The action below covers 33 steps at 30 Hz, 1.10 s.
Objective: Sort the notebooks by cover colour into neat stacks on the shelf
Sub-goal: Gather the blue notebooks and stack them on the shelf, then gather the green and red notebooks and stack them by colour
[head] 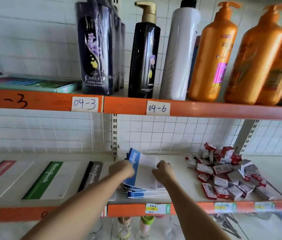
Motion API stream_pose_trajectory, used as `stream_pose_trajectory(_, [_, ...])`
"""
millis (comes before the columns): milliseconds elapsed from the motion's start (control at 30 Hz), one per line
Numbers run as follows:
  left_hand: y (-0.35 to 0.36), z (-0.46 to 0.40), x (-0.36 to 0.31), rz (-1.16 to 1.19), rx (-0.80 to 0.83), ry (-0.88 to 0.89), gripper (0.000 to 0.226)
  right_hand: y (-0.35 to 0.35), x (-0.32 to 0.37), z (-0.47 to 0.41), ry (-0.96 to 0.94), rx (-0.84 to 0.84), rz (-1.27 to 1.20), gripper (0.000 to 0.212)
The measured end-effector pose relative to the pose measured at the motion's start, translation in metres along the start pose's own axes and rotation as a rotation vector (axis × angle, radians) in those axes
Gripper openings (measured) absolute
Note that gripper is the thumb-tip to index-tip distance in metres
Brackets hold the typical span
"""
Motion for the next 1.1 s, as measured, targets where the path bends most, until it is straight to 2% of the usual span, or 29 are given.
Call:
stream_pose_trajectory(67, [0.01, -0.002, -0.003, -0.083, 0.01, 0.018, 0.037, 0.0, 0.001, 0.001, -0.022, 0.015, 0.01, 0.037])
stream_pose_trajectory(233, [0.012, -0.002, -0.011, -0.203, -0.104, 0.109, 0.049, 0.005, 0.01, 0.007, -0.09, 0.02, 0.106, 0.043])
stream_pose_trajectory(367, [0.003, 0.003, -0.001, -0.084, -0.205, 0.177, 0.048, 0.01, 0.026, 0.017, -0.189, -0.007, 0.16, 0.044])
stream_pose_trajectory(433, [0.0, 0.007, 0.007, 0.017, -0.205, 0.222, 0.043, 0.014, 0.038, 0.022, -0.24, -0.015, 0.171, 0.048])
stream_pose_trajectory(500, [-0.004, 0.003, 0.021, 0.096, -0.185, 0.251, 0.049, 0.02, 0.053, 0.027, -0.286, -0.013, 0.173, 0.053])
stream_pose_trajectory(567, [-0.013, -0.001, 0.041, 0.114, -0.192, 0.249, 0.055, 0.028, 0.07, 0.031, -0.329, 0.004, 0.161, 0.057])
stream_pose_trajectory(733, [-0.043, 0.01, 0.102, -0.009, -0.332, 0.23, 0.059, 0.061, 0.116, 0.048, -0.415, 0.073, 0.157, 0.066])
stream_pose_trajectory(800, [-0.047, 0.014, 0.129, -0.013, -0.324, 0.235, 0.061, 0.078, 0.137, 0.06, -0.451, 0.076, 0.133, 0.071])
stream_pose_trajectory(900, [-0.059, 0.017, 0.176, -0.041, -0.327, 0.242, 0.059, 0.109, 0.173, 0.082, -0.509, 0.074, 0.135, 0.067])
stream_pose_trajectory(1100, [-0.081, 0.03, 0.285, -0.076, -0.304, 0.193, 0.063, 0.178, 0.245, 0.133, -0.527, 0.162, 0.167, 0.075])
Point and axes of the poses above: each hand's wrist, its own z-axis away from the middle knuckle, its own y-axis out of the palm, x = y × z, the point moved 9 cm from there along -z, towards the middle knuckle, and after that the axes turned 1 degree about -y, right-handed, at the moved point
